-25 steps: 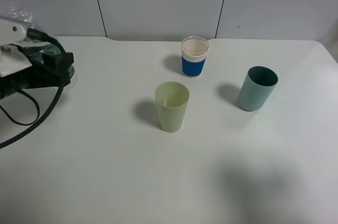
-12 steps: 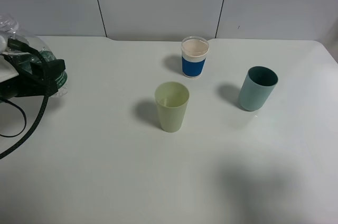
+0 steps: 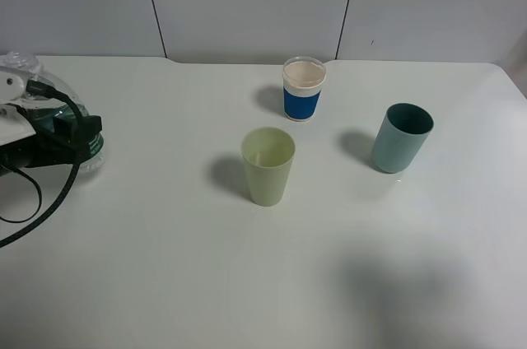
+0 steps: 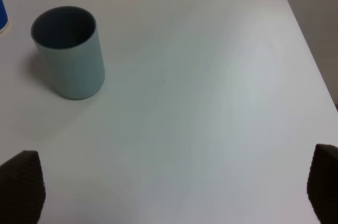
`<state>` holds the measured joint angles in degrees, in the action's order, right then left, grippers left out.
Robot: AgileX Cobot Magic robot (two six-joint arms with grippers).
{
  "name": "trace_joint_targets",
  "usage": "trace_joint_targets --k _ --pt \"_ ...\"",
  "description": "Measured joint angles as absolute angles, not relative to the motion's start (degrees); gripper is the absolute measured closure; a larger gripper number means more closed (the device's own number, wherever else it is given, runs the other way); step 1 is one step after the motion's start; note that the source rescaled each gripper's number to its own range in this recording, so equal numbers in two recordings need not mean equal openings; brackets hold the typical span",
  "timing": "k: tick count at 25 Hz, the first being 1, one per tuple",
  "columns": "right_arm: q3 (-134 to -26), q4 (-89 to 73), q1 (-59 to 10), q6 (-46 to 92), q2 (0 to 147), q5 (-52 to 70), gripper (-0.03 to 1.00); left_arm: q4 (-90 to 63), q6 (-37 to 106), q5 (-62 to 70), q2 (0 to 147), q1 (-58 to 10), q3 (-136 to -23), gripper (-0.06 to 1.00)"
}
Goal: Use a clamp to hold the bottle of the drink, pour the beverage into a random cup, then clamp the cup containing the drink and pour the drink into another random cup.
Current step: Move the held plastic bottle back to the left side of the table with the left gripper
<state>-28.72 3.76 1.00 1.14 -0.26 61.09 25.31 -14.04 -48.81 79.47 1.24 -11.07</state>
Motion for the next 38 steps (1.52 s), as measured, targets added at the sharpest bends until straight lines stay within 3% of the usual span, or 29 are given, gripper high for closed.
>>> trace_joint_targets --k 16,38 --pt "-28.72 3.76 1.0 1.14 -0.26 61.09 -0.03 25.4 -5.9 -63.66 96.87 1.31 -11.12 0.86" --pt "-28.72 3.76 1.0 1.14 -0.26 61.09 -0.03 26.24 0.68 -66.77 104.37 1.31 -11.12 0.86"
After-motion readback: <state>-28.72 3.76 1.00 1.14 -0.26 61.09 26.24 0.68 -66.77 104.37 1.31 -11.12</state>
